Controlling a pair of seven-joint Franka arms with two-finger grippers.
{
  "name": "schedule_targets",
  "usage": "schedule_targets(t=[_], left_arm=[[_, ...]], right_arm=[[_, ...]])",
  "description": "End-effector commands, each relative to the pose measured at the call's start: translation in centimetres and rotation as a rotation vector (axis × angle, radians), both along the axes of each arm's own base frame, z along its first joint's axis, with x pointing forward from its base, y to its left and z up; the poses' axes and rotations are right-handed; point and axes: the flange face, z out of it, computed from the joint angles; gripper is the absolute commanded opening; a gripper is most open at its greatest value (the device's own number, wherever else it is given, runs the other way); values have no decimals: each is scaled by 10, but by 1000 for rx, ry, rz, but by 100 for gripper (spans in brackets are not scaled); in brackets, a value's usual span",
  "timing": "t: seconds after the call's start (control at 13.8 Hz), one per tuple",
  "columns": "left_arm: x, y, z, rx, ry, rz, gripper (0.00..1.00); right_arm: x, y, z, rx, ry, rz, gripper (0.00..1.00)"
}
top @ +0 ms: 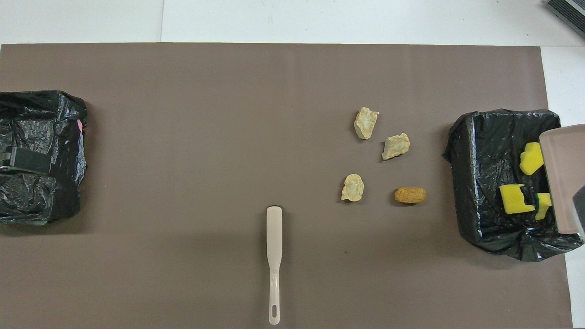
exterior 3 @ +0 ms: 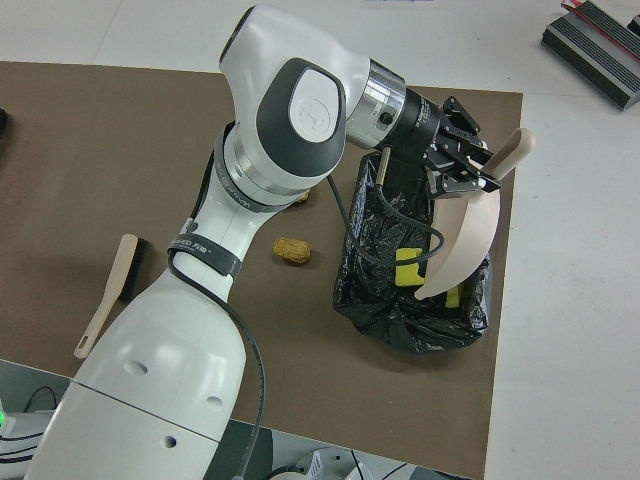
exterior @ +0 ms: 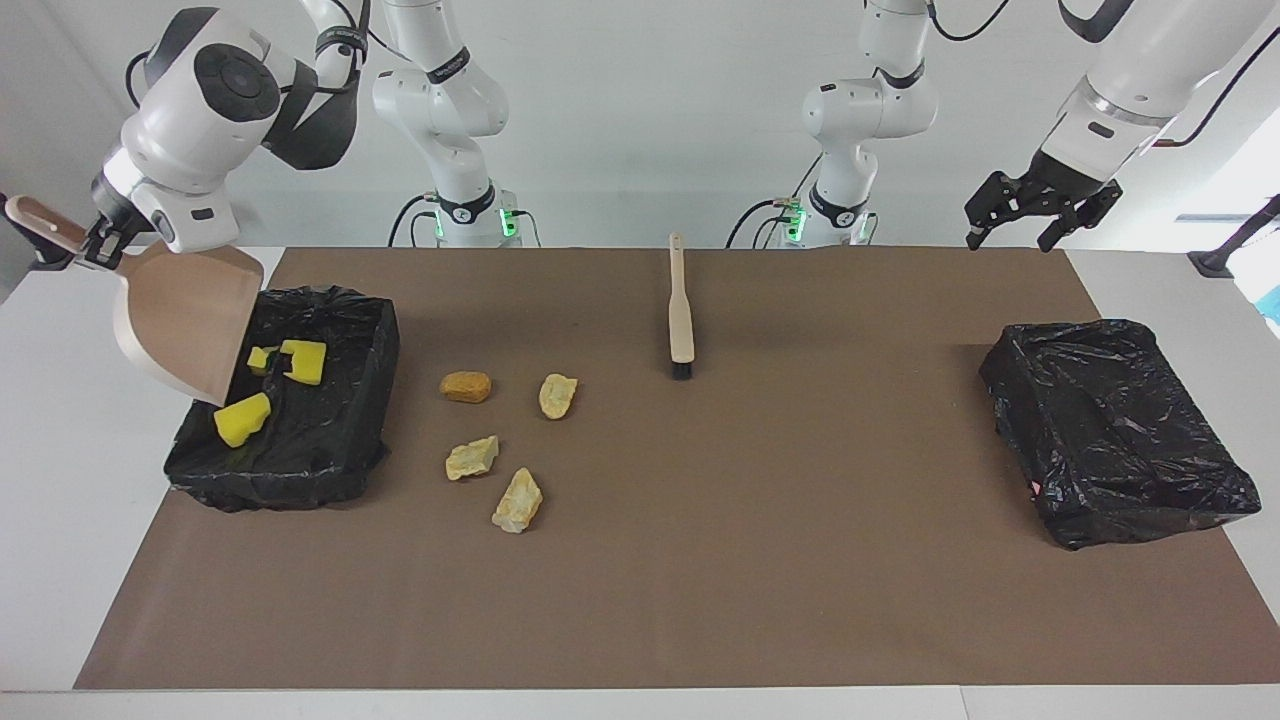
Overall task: Sweep and dump trash in bin
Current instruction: 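Carry the empty dustpan with the right gripper back to the table center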
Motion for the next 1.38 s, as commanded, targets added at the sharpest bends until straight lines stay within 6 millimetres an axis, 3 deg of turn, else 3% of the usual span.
schedule_targets(t=[0.0, 0.22, 0.65, 0.87, 0.94, 1.31], left_arm=[[-5, 3, 3, 17, -9, 4, 100], [-5, 5, 3, 17, -9, 5, 100], [-5, 5, 3, 17, -9, 7, 100], [-5, 4, 3, 17, -9, 4, 100], [-5, 4, 3, 17, -9, 4, 100], [-5, 4, 3, 17, -9, 4, 100]], right_arm=[[-5, 13, 1, 126, -89, -128, 0], [-8, 35, -11, 301, -202, -326, 0], [-3, 133, -22, 455, -484, -809, 0], [10, 171, -50, 531, -522, -1088, 0], [16, 188, -51, 571, -544, -1142, 0], [37, 328, -111, 624, -617, -1340, 0]])
